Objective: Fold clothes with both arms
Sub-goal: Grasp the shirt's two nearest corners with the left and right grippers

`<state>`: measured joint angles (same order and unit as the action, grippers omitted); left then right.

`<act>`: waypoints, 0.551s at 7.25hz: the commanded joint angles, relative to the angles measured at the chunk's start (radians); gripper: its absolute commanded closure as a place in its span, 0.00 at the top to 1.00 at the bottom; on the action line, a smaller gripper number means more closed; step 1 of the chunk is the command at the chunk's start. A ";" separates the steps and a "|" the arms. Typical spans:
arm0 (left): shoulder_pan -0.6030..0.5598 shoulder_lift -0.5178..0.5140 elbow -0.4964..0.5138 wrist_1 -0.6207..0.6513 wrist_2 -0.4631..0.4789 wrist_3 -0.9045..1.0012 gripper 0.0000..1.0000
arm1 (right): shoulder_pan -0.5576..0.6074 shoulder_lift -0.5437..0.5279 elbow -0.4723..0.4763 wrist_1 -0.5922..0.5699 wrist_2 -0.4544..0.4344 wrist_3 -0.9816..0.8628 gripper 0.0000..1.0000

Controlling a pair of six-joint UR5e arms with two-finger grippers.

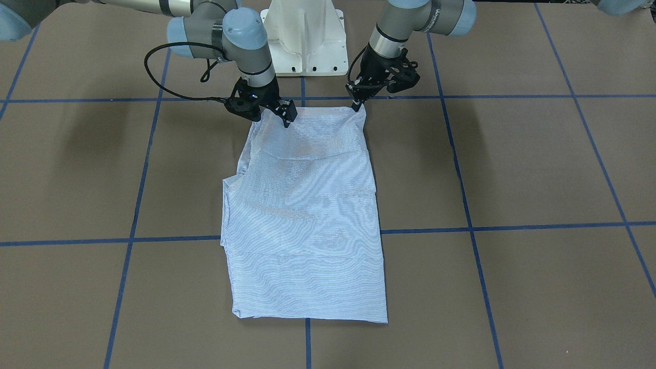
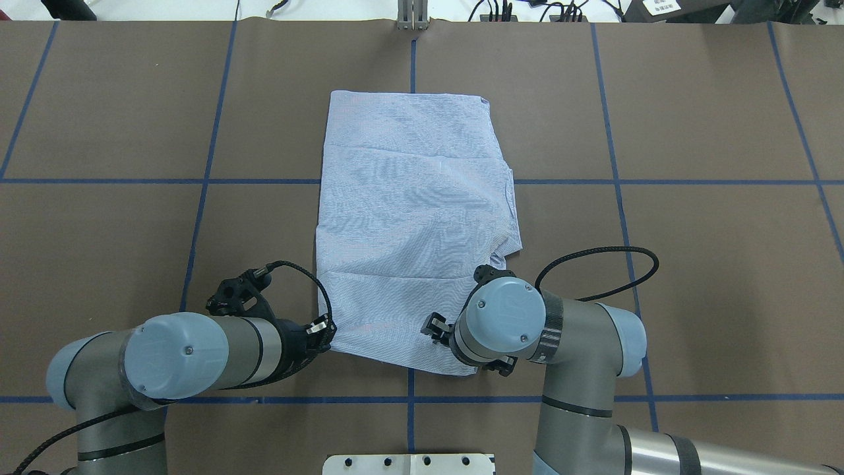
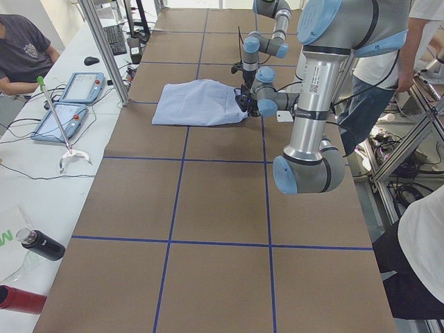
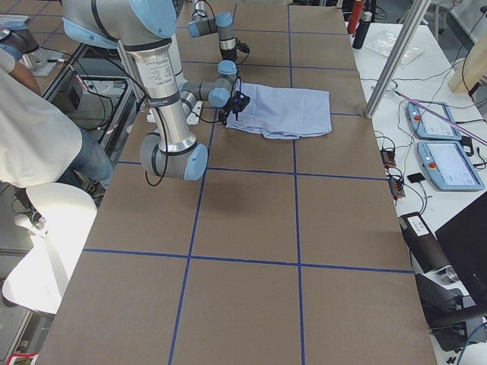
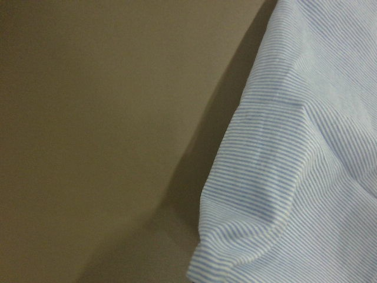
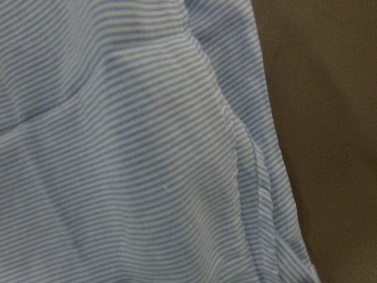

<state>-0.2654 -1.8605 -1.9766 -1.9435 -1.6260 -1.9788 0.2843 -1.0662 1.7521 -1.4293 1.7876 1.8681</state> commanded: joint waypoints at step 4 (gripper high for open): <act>-0.005 0.001 0.002 0.000 0.002 0.000 0.00 | 0.009 0.002 0.015 0.000 0.001 -0.001 0.00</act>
<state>-0.2681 -1.8599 -1.9756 -1.9436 -1.6251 -1.9789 0.2882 -1.0653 1.7586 -1.4291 1.7881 1.8657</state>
